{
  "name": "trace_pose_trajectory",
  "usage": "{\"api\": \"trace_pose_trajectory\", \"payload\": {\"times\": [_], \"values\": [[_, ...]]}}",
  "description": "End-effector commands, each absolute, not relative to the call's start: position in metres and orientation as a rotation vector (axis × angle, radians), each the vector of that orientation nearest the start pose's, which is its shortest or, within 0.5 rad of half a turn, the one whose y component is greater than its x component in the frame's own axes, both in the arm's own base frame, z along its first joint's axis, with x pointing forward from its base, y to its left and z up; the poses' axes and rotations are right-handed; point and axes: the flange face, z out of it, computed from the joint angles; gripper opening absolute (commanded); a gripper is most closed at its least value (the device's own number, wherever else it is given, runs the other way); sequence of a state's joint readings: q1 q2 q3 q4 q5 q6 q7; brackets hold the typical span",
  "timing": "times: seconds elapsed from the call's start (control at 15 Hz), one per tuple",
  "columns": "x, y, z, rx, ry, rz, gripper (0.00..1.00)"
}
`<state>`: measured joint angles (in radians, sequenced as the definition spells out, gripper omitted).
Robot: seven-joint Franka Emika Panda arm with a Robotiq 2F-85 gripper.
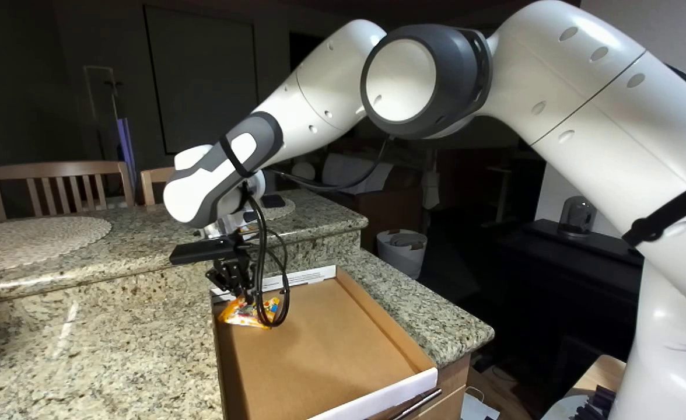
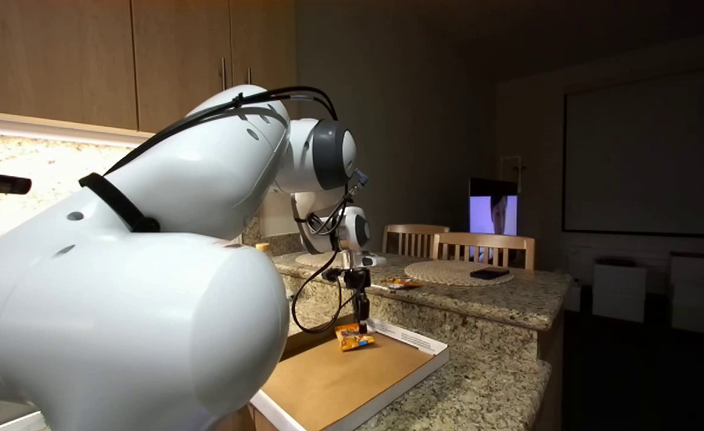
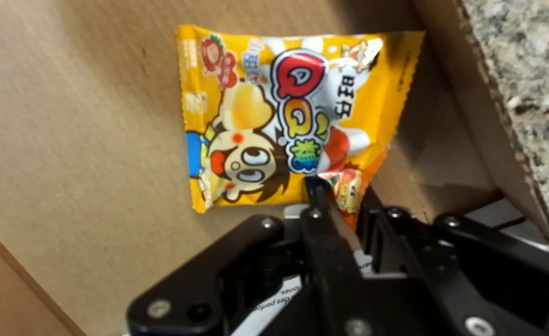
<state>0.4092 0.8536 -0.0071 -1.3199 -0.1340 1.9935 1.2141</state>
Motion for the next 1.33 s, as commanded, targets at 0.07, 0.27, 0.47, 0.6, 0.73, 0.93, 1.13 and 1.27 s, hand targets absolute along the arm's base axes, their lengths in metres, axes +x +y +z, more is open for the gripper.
{"api": "trace_pose_trajectory", "payload": {"times": [0.07, 0.27, 0.47, 0.6, 0.73, 0.93, 1.13, 1.27], "values": [[0.669, 0.275, 0.213, -3.171, 1.194, 0.073, 0.0], [0.668, 0.273, 0.214, -3.173, 1.213, 0.081, 0.03], [0.666, 0.263, 0.226, -3.144, 1.245, 0.072, 0.05], [0.662, 0.256, 0.241, -3.117, 1.265, 0.046, 0.04], [0.658, 0.248, 0.263, -3.081, 1.285, 0.015, 0.05], [0.648, 0.24, 0.298, -3.053, 1.274, 0.001, 0.05], [0.636, 0.235, 0.333, -3.031, 1.247, -0.006, 0.06], [0.632, 0.231, 0.357, -2.992, 1.267, -0.062, 0.06]]}}
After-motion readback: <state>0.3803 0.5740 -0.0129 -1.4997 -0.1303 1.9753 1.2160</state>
